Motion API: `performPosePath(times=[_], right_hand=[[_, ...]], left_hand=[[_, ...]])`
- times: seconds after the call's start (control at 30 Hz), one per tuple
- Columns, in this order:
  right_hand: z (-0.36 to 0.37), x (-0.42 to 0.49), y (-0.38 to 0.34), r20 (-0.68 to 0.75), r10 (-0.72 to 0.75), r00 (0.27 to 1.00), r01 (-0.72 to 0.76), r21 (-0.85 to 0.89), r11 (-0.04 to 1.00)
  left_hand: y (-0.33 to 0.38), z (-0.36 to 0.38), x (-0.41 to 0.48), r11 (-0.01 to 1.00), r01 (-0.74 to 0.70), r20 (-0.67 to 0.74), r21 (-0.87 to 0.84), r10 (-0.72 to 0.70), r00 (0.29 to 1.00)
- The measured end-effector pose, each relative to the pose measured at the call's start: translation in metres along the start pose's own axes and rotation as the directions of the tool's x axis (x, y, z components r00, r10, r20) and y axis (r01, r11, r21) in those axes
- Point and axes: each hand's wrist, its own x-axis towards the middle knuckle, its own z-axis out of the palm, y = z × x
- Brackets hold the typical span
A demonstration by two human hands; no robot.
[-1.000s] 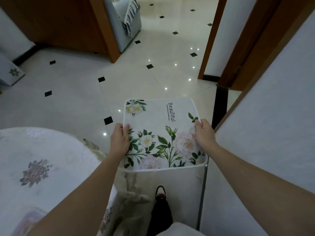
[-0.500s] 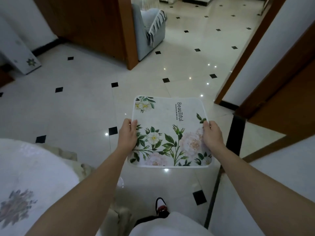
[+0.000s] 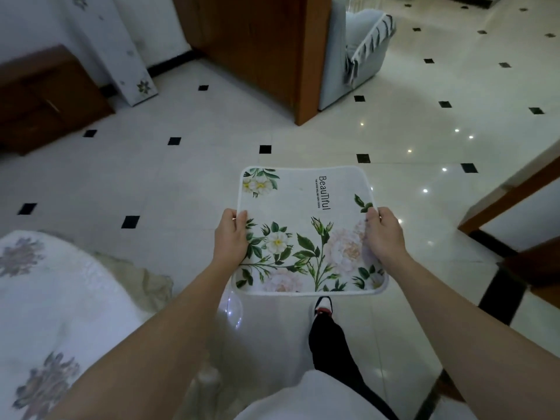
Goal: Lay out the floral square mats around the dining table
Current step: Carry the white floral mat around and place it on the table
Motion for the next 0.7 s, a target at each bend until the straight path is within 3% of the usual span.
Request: performPosePath(times=[0.3,0.53,0.7], right_hand=[[0.095,0.169,-0.071,0.208,-0.076,0.975,0.068,0.043,0.997],[0.168,0.267,-0.151,0.400,-0.146,0.905,0.147,0.030,0.989],[0.233,0.294,-0.210,0.535,-0.222,0.815,0.235,0.044,0.971]], left_hand=[[0.011,-0.007,0.132,0.990,0.138,-0.211,-0.010,-0.138,0.968],[0.022,-0.028,0.211,0.958,0.278,-0.383,-0.072,-0.284,0.879],[0.015,-0.062,0.239,0.934,0.332,-0.512,-0.128,-0.349,0.785]])
